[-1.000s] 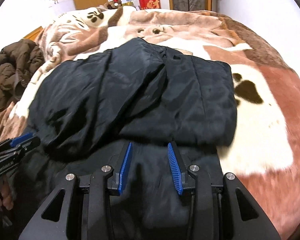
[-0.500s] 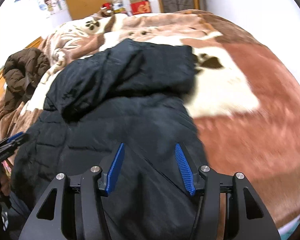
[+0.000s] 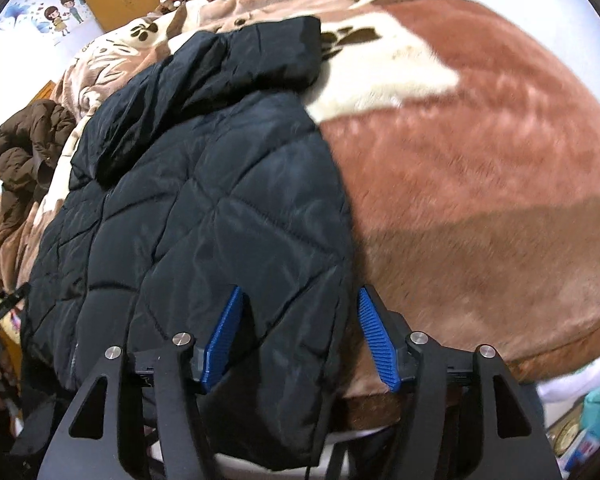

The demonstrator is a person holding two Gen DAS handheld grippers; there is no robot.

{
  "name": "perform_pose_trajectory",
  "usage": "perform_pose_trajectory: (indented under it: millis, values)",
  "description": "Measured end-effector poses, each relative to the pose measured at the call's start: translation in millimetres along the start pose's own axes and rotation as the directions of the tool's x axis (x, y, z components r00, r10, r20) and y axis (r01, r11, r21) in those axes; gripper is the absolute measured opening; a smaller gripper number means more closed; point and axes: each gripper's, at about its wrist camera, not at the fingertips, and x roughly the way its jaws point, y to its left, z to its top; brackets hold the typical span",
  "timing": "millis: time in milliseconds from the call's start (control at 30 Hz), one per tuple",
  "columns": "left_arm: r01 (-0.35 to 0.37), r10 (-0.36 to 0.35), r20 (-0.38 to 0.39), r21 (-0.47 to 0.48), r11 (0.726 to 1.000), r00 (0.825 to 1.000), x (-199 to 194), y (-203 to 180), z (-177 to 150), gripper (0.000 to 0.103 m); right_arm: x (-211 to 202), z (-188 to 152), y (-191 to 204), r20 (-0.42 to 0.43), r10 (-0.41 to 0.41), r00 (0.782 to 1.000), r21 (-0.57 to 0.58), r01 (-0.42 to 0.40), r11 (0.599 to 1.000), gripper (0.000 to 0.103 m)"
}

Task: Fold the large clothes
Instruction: 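Grasp the black jacket hem edge with both tools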

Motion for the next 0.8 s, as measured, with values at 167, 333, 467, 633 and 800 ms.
perform_pose_trajectory:
  millis: [167, 333, 467, 633, 800]
  values:
    - [0.075, -0.077, -0.043, -0.047, 0.996, 0.996, 7.0, 1.3, -11.3, 0.064, 3.9, -12.2, 6.2, -0.057, 0.038, 0.998, -0.005, -0.038, 0.999, 0.060]
    - [0.114, -0.117, -0.086, -0.048, 0.992, 0.989, 17.2, -6.7, -15.9, 0.068, 2.3, -16.2, 11.4, -0.062, 0.030, 0.998, -0.024, -0.031, 0.999, 0.060]
    - [0.106, -0.112, -0.134, -0.048, 0.993, 0.985, 26.6, -11.6, -18.2, 0.069, 4.9, -16.9, 13.1, -0.067, 0.017, 0.998, -0.014, -0.017, 1.000, 0.046]
    - [0.115, -0.119, -0.127, -0.039, 0.993, 0.985, 19.1, -16.8, -19.7, 0.044, -2.9, -14.6, 19.2, -0.049, 0.043, 0.998, -0.013, -0.043, 0.999, 0.017]
    - [0.213, -0.215, -0.025, -0.057, 0.975, 0.976, -21.4, -14.6, -3.1, 0.016, -38.1, -5.0, 23.0, 0.035, 0.131, 0.991, 0.001, -0.131, 0.991, 0.013]
